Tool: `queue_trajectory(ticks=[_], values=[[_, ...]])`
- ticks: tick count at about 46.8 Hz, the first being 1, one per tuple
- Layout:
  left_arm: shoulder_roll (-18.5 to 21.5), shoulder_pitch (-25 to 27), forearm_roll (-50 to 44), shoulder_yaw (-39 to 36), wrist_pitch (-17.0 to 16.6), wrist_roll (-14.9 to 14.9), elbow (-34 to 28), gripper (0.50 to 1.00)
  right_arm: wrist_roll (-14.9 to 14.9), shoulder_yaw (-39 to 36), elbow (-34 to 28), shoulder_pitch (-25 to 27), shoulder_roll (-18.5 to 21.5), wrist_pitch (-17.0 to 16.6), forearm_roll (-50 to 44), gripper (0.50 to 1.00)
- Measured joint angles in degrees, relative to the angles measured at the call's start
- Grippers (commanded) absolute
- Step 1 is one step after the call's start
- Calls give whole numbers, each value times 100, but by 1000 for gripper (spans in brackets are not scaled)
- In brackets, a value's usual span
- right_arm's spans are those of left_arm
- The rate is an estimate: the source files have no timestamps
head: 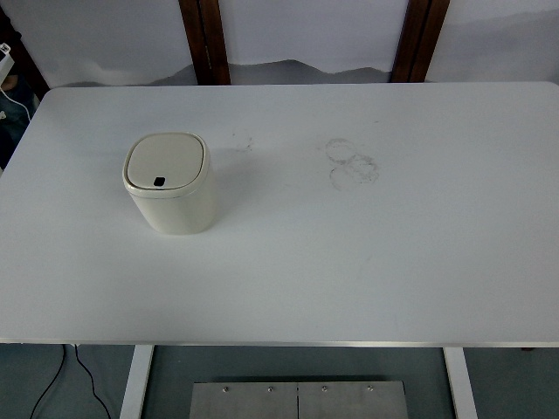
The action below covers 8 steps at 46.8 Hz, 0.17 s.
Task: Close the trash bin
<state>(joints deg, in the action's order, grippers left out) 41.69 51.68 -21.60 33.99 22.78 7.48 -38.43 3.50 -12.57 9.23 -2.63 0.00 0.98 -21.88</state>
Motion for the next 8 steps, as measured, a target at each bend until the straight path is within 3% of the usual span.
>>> queue_trajectory(ticks=[8], values=[[-24,-231,-3,223,40,0,20,1000,0,0,0,0,0,0,-1,995]])
